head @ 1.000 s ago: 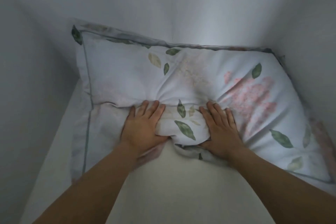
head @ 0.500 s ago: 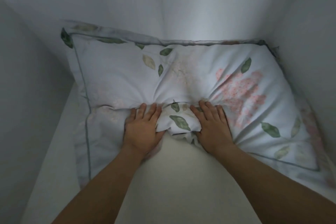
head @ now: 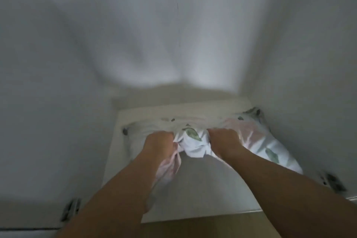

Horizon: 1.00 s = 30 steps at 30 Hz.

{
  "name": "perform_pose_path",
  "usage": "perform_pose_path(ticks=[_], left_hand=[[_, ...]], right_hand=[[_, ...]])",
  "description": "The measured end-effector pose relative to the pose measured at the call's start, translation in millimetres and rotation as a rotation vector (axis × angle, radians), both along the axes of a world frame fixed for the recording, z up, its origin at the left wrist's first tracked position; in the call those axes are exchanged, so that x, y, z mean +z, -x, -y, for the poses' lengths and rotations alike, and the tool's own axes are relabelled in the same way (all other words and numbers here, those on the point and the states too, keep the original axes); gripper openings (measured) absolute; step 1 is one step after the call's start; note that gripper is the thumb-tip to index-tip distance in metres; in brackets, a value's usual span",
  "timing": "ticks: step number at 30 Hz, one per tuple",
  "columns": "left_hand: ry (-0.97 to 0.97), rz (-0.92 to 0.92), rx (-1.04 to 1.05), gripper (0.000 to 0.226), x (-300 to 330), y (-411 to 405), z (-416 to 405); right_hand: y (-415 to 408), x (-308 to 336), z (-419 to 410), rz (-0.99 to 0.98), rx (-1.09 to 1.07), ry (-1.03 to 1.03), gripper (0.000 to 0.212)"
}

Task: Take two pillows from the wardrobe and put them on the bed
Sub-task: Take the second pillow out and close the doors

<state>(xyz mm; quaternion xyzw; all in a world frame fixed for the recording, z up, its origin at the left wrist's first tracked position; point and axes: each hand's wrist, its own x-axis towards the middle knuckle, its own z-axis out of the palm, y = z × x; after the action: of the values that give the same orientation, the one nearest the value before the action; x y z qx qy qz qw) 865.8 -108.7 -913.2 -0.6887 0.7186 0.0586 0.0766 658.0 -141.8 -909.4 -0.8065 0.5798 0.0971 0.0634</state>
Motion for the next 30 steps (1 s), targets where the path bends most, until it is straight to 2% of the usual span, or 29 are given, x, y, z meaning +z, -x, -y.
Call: perform_pose_path(ticks=[5, 9, 13, 15, 17, 22, 24, 27, 28, 30], left_hand=[[0.097, -0.165, 0.001, 0.031, 178, 5, -12], [0.03, -0.287, 0.007, 0.022, 315, 15, -52], [-0.005, -0.372, 0.014, 0.02, 438, 30, -94], [-0.001, -0.425, 0.024, 0.015, 497, 39, -122], [0.013, -0.482, 0.036, 0.021, 553, 47, -155], [0.06, -0.584, 0.128, 0.039, 637, 55, -213], [0.073, -0.6, 0.162, 0.04, 655, 56, -226], [0.093, -0.619, 0.192, 0.038, 670, 52, -245], [0.095, -0.605, 0.202, 0.034, 672, 50, -251], [0.105, -0.559, 0.235, 0.021, 675, 42, -266]], right_hand=[[11, 181, -12, 0.118, -0.08, -0.044, 0.021], [30, 313, -61, 0.147, -0.012, -0.035, 0.027], [29, 418, -125, 0.36, 0.084, 0.002, 0.058], [32, 468, -153, 0.356, 0.079, -0.024, 0.081], [38, 519, -177, 0.308, 0.056, -0.073, 0.099], [42, 597, -217, 0.271, 0.125, -0.271, 0.124], [41, 609, -226, 0.293, 0.118, -0.221, 0.115], [33, 622, -236, 0.304, 0.143, -0.011, 0.046], [29, 628, -239, 0.281, 0.151, 0.003, 0.034], [16, 638, -244, 0.248, 0.195, -0.013, 0.027]])
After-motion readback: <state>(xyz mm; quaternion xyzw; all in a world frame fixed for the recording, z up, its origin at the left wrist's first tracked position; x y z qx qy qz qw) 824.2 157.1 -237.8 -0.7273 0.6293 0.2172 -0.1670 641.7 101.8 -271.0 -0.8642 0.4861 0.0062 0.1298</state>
